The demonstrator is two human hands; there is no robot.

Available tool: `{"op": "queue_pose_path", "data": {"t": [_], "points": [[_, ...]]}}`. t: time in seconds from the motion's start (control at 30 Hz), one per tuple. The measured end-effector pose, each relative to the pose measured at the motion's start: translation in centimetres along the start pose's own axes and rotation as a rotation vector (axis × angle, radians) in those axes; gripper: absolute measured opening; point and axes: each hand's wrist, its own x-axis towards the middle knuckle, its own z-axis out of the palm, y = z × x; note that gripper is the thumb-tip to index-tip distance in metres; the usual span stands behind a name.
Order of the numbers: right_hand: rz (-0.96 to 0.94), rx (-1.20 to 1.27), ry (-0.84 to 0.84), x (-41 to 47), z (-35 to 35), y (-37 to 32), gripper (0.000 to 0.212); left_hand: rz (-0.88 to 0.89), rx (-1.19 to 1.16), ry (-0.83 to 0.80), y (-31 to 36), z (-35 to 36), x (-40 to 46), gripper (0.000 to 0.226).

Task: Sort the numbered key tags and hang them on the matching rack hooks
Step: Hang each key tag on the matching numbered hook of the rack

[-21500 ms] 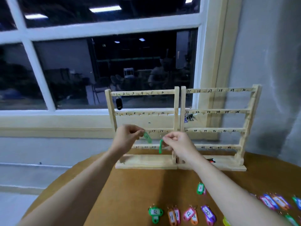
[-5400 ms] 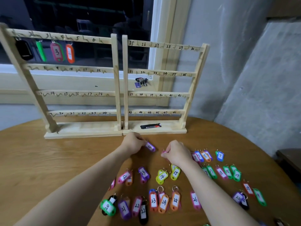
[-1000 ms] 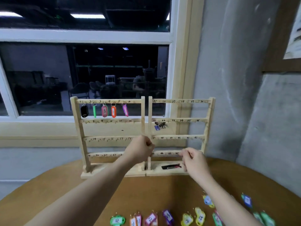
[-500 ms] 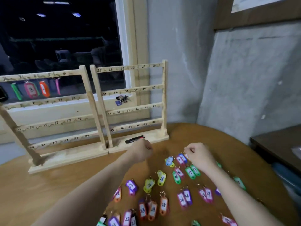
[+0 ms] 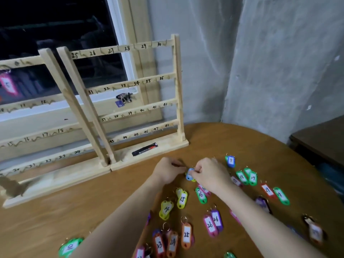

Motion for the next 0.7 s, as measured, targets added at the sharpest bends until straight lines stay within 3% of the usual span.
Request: {"op": "queue_pose_path", "data": {"t": [0.37, 0.7], "points": [[0.048, -0.028, -0.031, 1.2, 0.9, -1.1, 0.037, 0.035, -0.078, -0.020, -1.0, 0.1, 0.0, 0.008], [0.084, 0.319, 0.078, -0.6, 0.4, 1.5, 0.032, 0.067, -0.146, -0.061, -1.6, -0.1, 0.4, 0.008]]}}
